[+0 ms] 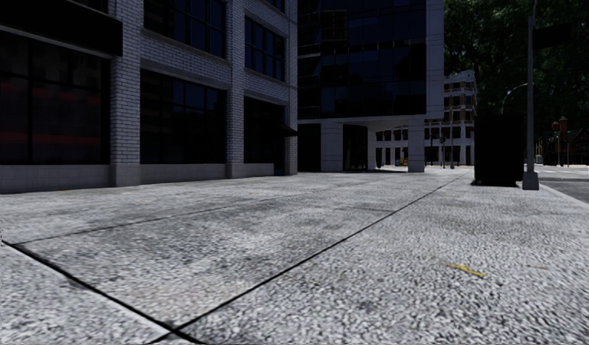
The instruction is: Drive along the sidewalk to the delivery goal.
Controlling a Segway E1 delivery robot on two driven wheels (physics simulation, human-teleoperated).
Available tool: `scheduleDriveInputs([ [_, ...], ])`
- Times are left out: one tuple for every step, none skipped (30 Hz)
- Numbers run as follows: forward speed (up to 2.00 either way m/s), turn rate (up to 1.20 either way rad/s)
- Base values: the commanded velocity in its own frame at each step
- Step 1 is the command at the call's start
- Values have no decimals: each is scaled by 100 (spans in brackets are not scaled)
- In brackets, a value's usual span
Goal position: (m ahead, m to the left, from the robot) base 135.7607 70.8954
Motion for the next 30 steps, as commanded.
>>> scheduleDriveInputs([
  [200,0],
  [200,0],
  [200,0],
  [200,0],
  [200,0],
  [200,0],
  [200,0],
  [200,0],
  [200,0],
  [200,0],
  [200,0],
  [200,0],
  [200,0],
  [200,0],
  [200,0],
  [200,0],
  [200,0],
  [200,0],
  [200,0],
  [200,0],
  [200,0],
  [200,0],
  [200,0],
  [200,0],
  [200,0],
  [200,0],
  [200,0],
  [200,0],
  [200,0],
  [200,0],
])
